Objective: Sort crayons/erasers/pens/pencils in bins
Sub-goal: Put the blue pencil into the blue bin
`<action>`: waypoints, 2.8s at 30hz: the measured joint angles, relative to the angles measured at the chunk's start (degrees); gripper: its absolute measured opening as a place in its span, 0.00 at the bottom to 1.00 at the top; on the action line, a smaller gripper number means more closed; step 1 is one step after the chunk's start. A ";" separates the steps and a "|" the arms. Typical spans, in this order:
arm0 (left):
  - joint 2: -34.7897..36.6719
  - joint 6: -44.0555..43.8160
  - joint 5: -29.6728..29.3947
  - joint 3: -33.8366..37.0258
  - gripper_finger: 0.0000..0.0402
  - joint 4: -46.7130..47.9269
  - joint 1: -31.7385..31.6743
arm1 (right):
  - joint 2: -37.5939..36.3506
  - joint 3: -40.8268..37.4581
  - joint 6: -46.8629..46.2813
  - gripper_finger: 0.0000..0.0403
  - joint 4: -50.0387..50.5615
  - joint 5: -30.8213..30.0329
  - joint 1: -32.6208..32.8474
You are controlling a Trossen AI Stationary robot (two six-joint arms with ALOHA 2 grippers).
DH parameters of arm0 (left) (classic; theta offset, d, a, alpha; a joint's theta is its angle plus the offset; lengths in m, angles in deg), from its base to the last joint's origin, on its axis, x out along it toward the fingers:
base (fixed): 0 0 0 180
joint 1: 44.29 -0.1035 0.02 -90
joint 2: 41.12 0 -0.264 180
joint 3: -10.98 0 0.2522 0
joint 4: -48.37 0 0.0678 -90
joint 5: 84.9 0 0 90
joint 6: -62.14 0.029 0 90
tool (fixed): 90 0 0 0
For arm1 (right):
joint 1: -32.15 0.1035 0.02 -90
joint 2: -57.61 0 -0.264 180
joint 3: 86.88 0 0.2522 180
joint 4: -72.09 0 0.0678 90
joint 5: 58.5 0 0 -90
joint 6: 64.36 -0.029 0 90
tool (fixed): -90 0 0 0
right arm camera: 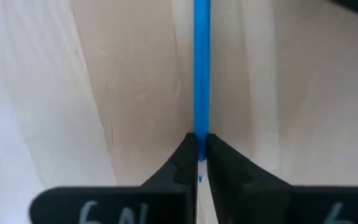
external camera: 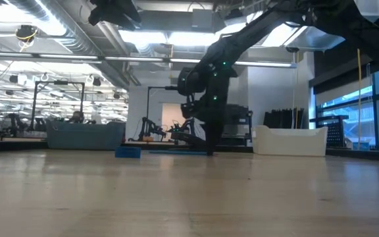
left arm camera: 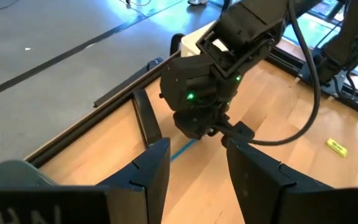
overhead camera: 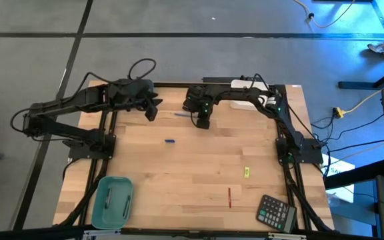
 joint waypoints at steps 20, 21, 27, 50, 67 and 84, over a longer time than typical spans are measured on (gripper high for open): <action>0.37 -0.07 0.31 -0.04 0.38 5.44 1.72 | -7.61 -1.97 -1.65 0.01 9.54 2.36 1.64; 0.35 -0.07 0.32 -0.04 0.38 6.13 1.84 | -8.59 -3.12 -1.83 0.01 9.32 2.20 1.69; 0.35 0.11 -0.43 -0.04 0.38 8.25 2.05 | -11.49 -12.38 -2.90 0.01 1.81 0.30 1.89; 0.35 1.80 -2.05 -0.04 0.38 8.21 -0.39 | -9.83 -10.43 24.50 0.20 -7.38 1.29 -6.90; 0.33 0.00 -2.30 -0.04 0.38 8.09 -0.39 | -5.82 -10.40 25.54 0.10 -7.39 -2.91 -7.67; 0.33 -0.15 -2.30 -0.04 0.38 8.09 -0.39 | -5.55 -10.49 25.11 0.02 -6.61 -2.32 -7.54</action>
